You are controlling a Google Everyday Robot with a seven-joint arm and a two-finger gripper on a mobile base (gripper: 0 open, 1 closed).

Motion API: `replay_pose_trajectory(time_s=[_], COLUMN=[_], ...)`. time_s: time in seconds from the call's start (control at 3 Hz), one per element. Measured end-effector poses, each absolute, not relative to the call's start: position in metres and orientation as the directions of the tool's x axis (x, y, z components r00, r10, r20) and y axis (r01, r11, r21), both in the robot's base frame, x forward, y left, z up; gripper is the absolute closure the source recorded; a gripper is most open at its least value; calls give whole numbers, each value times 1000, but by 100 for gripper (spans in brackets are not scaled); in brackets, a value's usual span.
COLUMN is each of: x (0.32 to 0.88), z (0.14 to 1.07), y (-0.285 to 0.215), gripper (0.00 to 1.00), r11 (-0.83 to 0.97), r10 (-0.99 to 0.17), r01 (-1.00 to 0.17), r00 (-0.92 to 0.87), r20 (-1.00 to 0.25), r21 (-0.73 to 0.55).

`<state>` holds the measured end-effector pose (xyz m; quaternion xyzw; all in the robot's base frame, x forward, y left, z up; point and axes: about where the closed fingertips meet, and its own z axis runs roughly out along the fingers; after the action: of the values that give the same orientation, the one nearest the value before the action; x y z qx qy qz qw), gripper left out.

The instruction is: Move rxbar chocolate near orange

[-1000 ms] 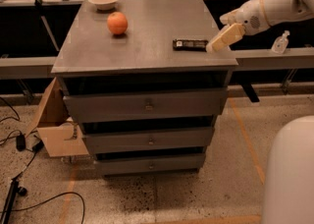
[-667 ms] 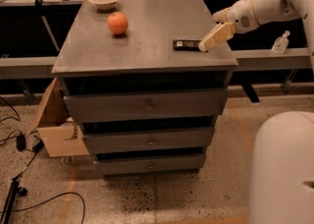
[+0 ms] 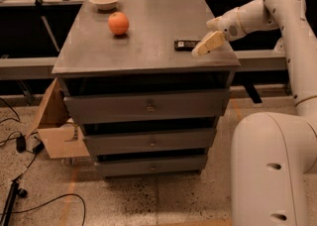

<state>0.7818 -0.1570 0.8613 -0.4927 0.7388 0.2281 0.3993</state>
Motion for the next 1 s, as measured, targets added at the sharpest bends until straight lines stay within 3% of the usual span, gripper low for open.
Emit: replay_pose_trajectory(time_s=[1.0], x=[805], z=[836], y=[-148], gripper=[0], r11=[424], r10=[-532], r01=[-905], r00=[-207], r20=[-821], r21=[-47])
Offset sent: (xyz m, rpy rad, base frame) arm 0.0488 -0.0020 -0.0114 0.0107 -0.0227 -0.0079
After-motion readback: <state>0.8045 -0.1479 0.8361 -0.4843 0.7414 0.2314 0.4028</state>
